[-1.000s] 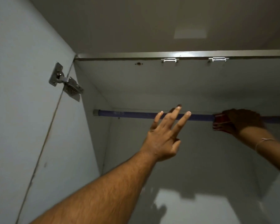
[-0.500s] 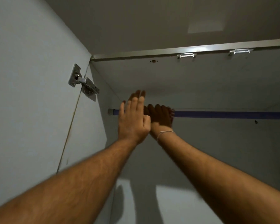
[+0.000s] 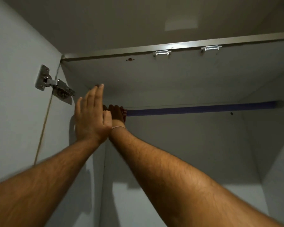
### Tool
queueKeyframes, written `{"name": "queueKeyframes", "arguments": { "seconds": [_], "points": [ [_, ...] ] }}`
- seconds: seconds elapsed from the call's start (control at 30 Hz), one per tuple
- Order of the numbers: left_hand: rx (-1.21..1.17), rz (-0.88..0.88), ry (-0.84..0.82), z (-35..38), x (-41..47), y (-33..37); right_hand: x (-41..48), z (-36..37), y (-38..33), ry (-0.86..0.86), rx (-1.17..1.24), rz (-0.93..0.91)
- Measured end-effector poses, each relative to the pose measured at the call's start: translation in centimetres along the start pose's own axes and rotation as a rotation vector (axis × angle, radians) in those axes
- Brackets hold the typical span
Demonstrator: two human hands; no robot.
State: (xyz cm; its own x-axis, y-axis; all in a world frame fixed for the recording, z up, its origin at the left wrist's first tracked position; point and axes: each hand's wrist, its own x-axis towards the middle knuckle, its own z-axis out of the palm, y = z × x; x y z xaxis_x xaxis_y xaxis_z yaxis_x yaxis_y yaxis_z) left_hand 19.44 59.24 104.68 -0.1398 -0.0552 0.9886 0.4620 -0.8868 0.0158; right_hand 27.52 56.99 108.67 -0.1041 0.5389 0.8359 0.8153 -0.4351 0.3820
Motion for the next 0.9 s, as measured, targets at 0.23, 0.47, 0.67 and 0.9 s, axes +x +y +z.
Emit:
{"name": "queueKeyframes", "arguments": {
  "seconds": [0.23,0.47,0.67,0.9],
  "points": [
    [0.051,-0.125,-0.113,2.2,-1.9,0.8,0.9,2.3,4.1,0.025,-0.084,-0.087],
    [0.056,-0.104,-0.276,5.9,-2.4,7.1,-5.0,1.2,17.1,0.061,-0.138,-0.005],
    [-0.059,0.055,-0.389,8.9,-2.8,13.6,-12.4,-3.1,28.3,0.014,-0.224,0.165],
    [0.041,0.053,-0.465,9.3,-3.5,15.6,-16.8,-3.0,34.6,0.109,-0.398,0.151]
  ]
}}
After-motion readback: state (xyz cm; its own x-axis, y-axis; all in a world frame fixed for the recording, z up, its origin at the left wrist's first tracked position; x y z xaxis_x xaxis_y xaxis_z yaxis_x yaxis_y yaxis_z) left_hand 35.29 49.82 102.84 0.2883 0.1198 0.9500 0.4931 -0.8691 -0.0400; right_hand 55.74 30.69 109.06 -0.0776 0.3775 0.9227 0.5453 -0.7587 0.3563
